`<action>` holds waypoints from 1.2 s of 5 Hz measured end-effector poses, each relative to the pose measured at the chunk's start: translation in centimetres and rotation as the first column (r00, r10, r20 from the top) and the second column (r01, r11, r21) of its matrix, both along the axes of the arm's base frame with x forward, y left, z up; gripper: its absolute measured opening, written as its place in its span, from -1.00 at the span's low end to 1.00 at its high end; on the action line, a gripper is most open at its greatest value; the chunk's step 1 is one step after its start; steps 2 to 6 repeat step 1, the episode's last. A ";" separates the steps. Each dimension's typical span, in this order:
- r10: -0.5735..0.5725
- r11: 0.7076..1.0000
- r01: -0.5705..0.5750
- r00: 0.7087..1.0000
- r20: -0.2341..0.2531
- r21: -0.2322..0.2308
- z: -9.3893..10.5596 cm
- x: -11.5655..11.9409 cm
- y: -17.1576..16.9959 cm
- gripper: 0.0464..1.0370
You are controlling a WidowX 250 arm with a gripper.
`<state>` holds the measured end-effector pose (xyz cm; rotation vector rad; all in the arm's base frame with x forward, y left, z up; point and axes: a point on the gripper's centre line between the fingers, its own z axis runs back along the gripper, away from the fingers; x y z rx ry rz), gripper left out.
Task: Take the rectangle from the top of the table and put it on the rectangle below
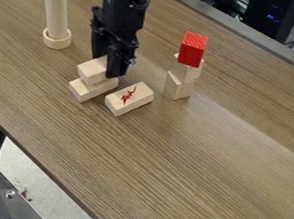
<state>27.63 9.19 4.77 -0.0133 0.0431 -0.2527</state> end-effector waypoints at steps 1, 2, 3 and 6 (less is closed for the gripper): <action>0.003 1.000 -0.003 1.000 0.000 0.010 -0.1 0.0 0.1 0.04; 0.003 1.000 -0.003 1.000 0.000 0.010 -0.1 0.0 0.1 0.04; 0.003 1.000 -0.003 1.000 0.000 0.010 -0.1 0.0 0.1 0.04; 0.003 1.000 -0.003 1.000 0.000 0.010 -0.1 0.0 0.1 0.04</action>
